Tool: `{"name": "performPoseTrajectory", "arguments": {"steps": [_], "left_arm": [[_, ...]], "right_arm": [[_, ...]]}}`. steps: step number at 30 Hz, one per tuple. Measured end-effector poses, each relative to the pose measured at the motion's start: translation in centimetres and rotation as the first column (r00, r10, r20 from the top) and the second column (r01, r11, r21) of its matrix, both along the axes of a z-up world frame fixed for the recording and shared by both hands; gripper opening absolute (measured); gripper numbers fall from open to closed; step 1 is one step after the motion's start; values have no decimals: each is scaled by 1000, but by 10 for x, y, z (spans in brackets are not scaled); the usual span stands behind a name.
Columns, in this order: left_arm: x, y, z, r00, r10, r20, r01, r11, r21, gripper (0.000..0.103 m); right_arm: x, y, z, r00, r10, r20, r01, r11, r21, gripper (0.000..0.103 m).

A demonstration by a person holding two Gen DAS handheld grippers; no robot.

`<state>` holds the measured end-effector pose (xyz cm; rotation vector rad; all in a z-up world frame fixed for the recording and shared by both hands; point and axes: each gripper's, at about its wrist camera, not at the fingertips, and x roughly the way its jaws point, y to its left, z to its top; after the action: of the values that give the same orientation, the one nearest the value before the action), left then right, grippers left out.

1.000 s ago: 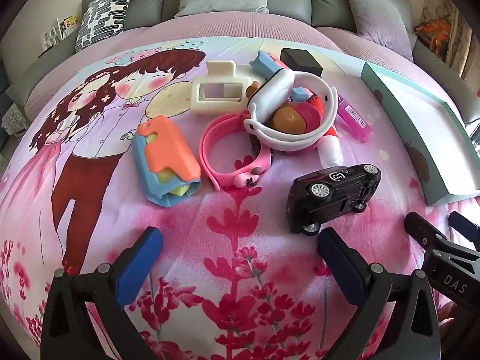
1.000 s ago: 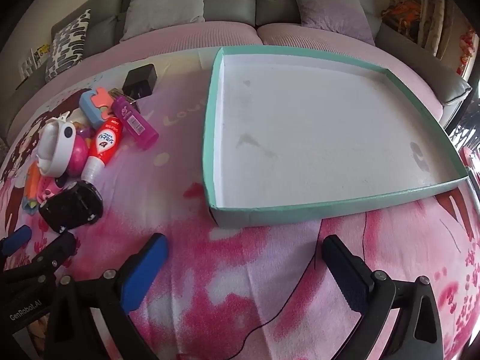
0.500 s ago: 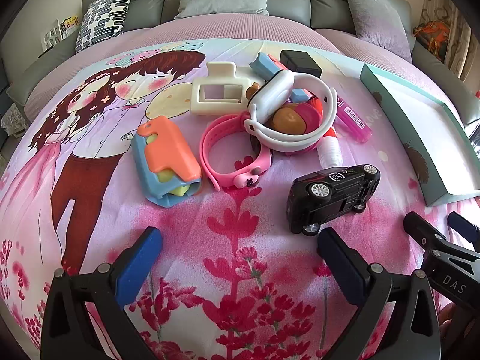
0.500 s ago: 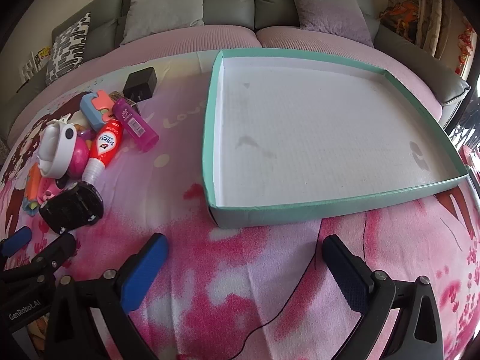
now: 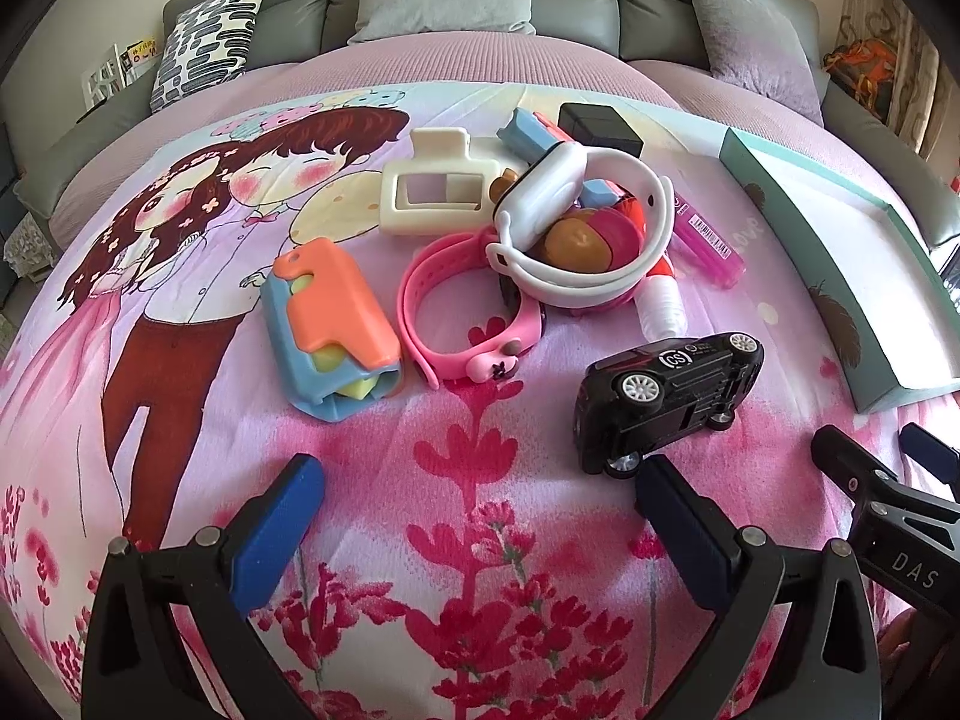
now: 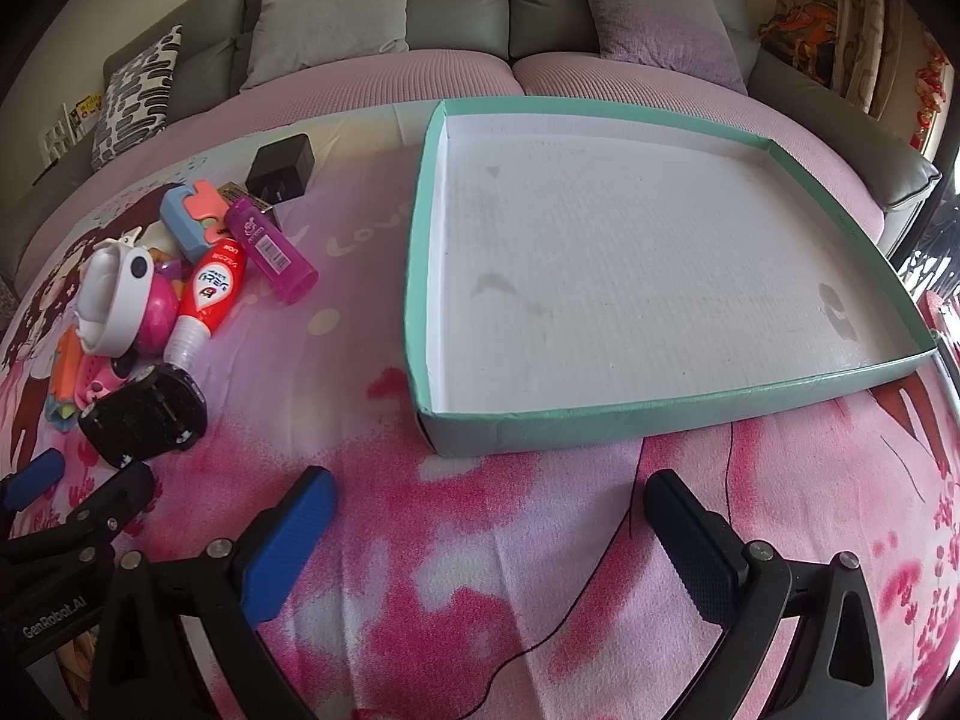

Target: Organize rigid objects

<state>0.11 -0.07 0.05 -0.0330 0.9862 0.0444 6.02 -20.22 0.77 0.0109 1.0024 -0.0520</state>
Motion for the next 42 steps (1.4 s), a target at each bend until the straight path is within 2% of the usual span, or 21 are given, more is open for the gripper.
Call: {"name": "performPoseTrajectory", "arguments": {"steps": [9, 12, 22, 26, 27, 29, 30, 31, 33, 35, 36, 41, 42], "left_arm": [[3, 1, -1, 1000, 0, -16, 0, 1000, 2, 103], [4, 1, -1, 1000, 1, -14, -1, 1000, 1, 103], [-3, 1, -3, 1000, 1, 12, -1, 1000, 1, 103], [-3, 0, -2, 1000, 1, 12, -1, 1000, 1, 103], [-3, 0, -2, 1000, 1, 12, -1, 1000, 1, 103], [-3, 0, -2, 1000, 1, 11, -1, 1000, 1, 103], [-3, 0, -2, 1000, 1, 12, -1, 1000, 1, 103], [-3, 0, -2, 1000, 1, 11, -1, 1000, 1, 103], [-3, 0, -2, 1000, 1, 11, -1, 1000, 1, 103], [-3, 0, -2, 1000, 1, 11, -1, 1000, 1, 103], [-3, 0, -2, 1000, 1, 11, -1, 1000, 1, 103], [-3, 0, -2, 1000, 1, 12, -1, 1000, 1, 103], [-3, 0, -2, 1000, 1, 11, -1, 1000, 1, 103]], "right_arm": [[3, 3, 0, 1000, 0, -1, 0, 1000, -1, 103], [-9, 0, -3, 1000, -2, 3, 2, 1000, -2, 103], [4, 2, -2, 1000, -3, 1, 3, 1000, -4, 103], [-2, 2, -2, 1000, -3, 0, 3, 1000, -4, 103], [-15, 5, -3, 1000, -4, 3, 4, 1000, -5, 103], [1, 0, -2, 1000, -4, 4, 4, 1000, -5, 103], [-13, 0, -3, 1000, -5, 7, 5, 1000, -5, 103], [-2, -1, -2, 1000, -5, 6, 5, 1000, -5, 103], [-13, -1, -4, 1000, -6, 10, 6, 1000, -6, 103], [5, -4, -3, 1000, -6, 9, 6, 1000, -7, 103], [-7, 3, -2, 1000, -6, 11, 6, 1000, -9, 103], [29, 2, 0, 1000, -7, 12, 7, 1000, -9, 103], [24, 8, 0, 1000, -8, 14, 8, 1000, -10, 103]]}}
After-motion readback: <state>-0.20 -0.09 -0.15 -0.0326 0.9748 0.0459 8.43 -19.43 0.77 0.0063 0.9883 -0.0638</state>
